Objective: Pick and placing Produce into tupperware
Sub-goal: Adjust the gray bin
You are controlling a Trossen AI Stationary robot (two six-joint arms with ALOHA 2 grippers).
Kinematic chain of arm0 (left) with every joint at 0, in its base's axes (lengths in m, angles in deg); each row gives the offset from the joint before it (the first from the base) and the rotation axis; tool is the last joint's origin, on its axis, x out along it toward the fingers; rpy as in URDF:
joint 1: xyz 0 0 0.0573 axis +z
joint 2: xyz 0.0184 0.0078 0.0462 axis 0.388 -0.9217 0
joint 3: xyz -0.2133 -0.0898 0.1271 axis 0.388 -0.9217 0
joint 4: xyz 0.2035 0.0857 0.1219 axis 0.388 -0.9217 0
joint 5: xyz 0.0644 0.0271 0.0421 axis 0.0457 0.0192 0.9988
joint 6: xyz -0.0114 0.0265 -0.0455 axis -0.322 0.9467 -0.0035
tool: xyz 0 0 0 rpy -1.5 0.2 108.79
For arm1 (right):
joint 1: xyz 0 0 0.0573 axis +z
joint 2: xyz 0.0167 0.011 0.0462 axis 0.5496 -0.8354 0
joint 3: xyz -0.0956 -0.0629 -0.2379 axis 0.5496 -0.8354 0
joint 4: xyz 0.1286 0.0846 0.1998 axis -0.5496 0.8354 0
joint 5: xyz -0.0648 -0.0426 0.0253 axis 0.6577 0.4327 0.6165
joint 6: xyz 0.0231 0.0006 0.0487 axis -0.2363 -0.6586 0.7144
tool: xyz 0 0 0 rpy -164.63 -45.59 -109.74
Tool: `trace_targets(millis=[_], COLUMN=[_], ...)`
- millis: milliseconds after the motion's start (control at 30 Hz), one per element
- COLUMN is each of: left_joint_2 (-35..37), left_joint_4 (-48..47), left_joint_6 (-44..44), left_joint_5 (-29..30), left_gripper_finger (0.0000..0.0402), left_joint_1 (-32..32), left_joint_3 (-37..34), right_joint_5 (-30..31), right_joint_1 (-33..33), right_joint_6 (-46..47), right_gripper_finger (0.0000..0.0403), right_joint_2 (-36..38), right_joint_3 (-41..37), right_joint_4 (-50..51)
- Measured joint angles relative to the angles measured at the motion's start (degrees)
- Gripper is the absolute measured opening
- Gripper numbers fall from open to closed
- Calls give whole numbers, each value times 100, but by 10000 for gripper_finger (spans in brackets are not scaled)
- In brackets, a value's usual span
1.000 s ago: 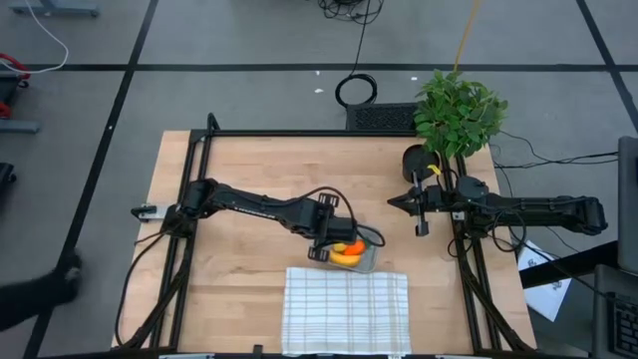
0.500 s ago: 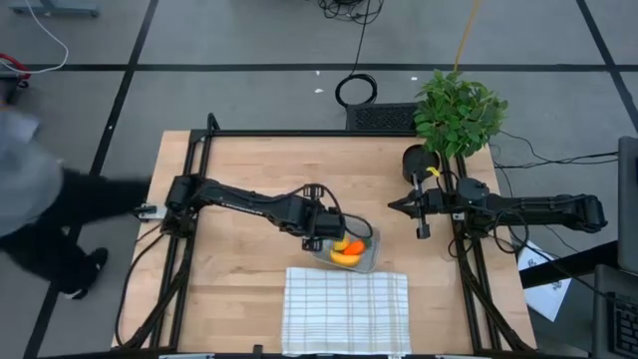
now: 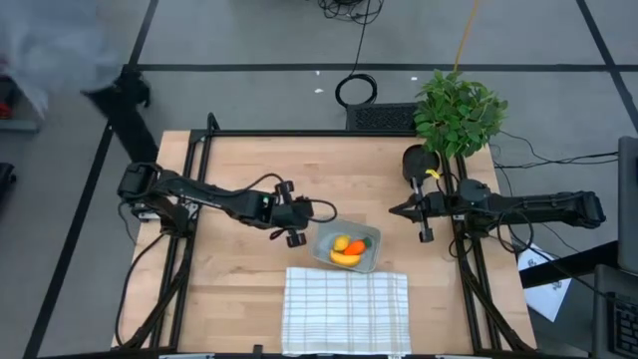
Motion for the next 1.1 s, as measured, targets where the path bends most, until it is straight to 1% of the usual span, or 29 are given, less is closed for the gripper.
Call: trace_targets(millis=[167, 300, 467, 600, 667, 800, 933, 1100], left_joint_2=[-115, -102, -131, -330, -449, -634, -638, -638], left_joint_4=[562, 876, 886, 975, 1225, 1348, 1345, 1334], left_joint_6=[-129, -190, -365, -453, -455, -428, -416, -455], left_joint_5=[-245, -379, -394, -398, -396, -396, -383, -406], left_gripper_finger=[0, 0, 0, 0, 0, 0, 0, 0], left_joint_1=[-33, -99, -201, -268, -292, -293, -245, -240], left_joint_3=[-355, -418, -452, -462, -443, -452, -447, -445], right_joint_5=[1, 3, 9, 12, 13, 43, 51, 139], right_joint_1=[437, 717, 1076, 1304, 1390, 1520, 1565, 1575], right_joint_6=[-59, -95, -26, -24, 6, 76, 276, 590], right_gripper_finger=[0, 0, 0, 0, 0, 0, 0, 0], right_joint_2=[1, 0, 1, -2, 0, -32, -111, -399], right_joint_3=[140, 140, 140, 140, 140, 140, 145, 74], right_joint_4=[645, 1267, 1701, 1975, 2122, 2401, 2598, 2762])
